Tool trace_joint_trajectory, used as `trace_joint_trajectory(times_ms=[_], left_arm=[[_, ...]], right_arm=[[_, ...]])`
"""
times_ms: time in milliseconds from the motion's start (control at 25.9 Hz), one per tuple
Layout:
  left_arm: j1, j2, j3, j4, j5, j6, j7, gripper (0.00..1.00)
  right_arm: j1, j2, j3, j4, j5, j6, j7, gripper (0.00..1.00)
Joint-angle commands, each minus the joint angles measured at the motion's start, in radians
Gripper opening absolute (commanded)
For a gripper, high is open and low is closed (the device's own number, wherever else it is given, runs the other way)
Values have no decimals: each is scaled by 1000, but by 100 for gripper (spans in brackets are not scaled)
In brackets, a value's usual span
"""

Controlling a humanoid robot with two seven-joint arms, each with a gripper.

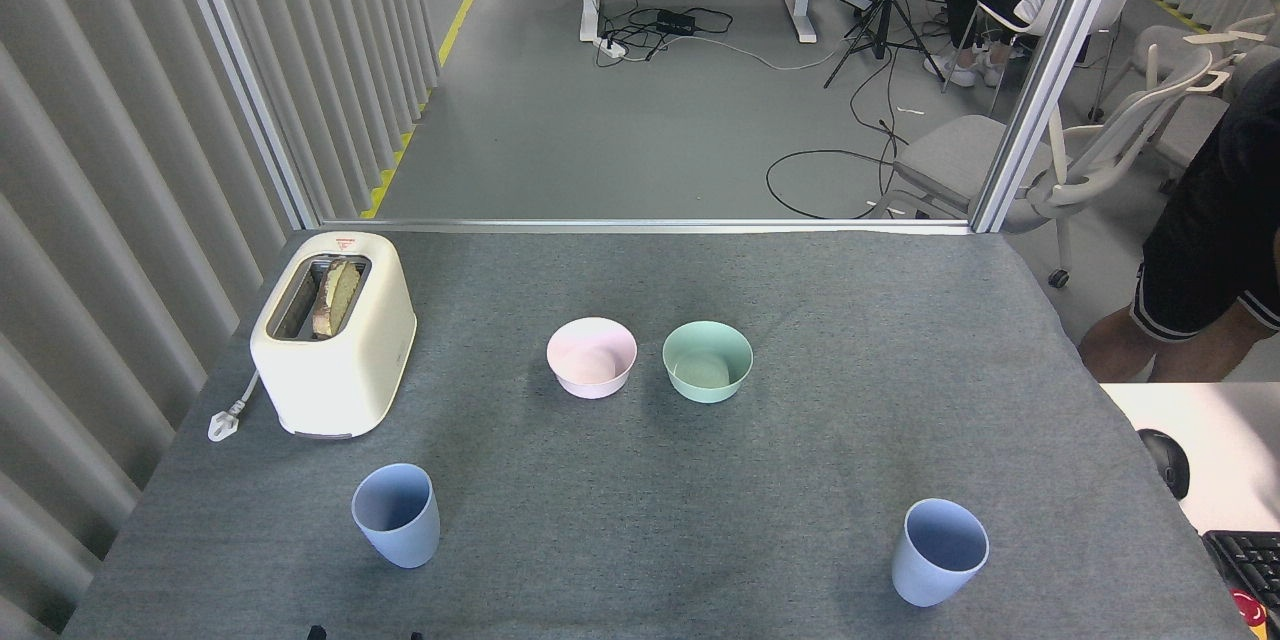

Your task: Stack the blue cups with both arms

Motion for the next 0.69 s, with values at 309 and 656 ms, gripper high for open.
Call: trace_joint_trajectory(times_ms=[309, 656], left_arm=[[0, -2, 0, -1, 2, 2, 4, 100], [-86, -8, -3, 70, 2, 2, 0, 100]], right_arm=[[-4, -1, 2, 8, 2, 0, 0, 100], [-4, -2, 16, 10, 3, 3, 0, 100]])
